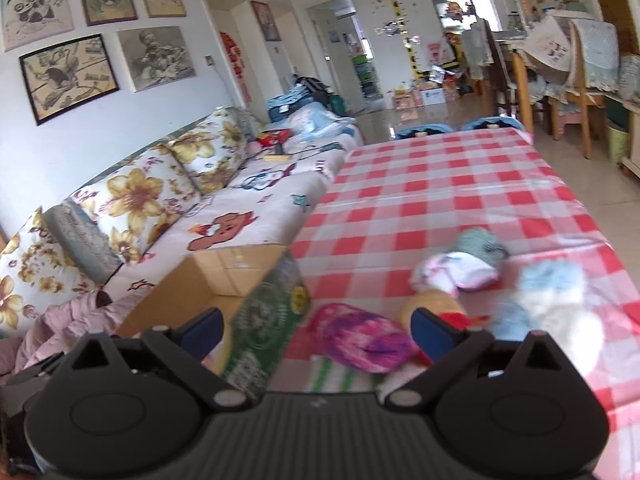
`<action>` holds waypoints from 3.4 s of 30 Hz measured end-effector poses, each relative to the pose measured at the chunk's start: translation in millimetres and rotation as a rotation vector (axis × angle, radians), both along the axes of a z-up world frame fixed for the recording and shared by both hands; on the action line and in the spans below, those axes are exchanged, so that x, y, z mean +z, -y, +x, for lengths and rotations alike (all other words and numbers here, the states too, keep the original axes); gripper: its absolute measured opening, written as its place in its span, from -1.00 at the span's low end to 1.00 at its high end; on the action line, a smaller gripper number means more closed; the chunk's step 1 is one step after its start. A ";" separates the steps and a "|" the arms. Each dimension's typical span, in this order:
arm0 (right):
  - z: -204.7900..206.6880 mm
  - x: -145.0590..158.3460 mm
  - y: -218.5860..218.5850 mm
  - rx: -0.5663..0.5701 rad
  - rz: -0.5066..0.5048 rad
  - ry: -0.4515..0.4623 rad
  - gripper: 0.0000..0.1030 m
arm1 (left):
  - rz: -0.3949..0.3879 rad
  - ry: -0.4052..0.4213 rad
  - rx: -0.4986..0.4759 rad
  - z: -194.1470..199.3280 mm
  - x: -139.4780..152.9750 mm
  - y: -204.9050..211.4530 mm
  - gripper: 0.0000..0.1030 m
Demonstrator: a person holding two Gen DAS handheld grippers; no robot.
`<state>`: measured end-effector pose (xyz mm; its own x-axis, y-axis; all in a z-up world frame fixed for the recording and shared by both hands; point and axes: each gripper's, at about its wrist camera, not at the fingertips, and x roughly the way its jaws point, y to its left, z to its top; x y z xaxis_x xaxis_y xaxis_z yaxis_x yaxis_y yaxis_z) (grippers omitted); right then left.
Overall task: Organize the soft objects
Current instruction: 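Carry both plushes over the cardboard box and open both tools to drop them, then move both tools back to the remaining plush toys on the table, then grasp the light blue fluffy plush with the right tool while the left grasps the white fluffy plush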
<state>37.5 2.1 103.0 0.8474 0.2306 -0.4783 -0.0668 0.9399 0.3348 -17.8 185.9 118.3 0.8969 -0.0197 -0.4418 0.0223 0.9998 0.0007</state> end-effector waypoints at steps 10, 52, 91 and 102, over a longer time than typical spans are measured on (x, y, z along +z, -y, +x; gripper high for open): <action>-15.9 -18.4 42.0 -0.104 -0.027 -0.022 0.94 | -0.004 -0.009 -0.067 12.5 -4.1 -5.4 0.76; 32.6 -78.9 148.3 -0.304 -0.066 -0.179 0.98 | 0.065 -0.138 -0.378 76.5 -76.5 53.1 0.90; 80.9 -121.2 149.8 -0.288 0.074 -0.236 0.16 | 0.049 -0.231 -0.426 100.2 -102.1 56.1 0.09; 68.6 -107.3 150.0 -0.280 0.073 -0.188 0.04 | -0.069 -0.258 -0.424 97.5 -96.9 49.9 0.06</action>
<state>106.1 -147.9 -4.3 0.7812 0.0407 -0.6230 0.2599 0.8861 0.3838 79.7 136.0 21.4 0.6652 -0.3960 -0.6330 0.4178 0.9000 -0.1240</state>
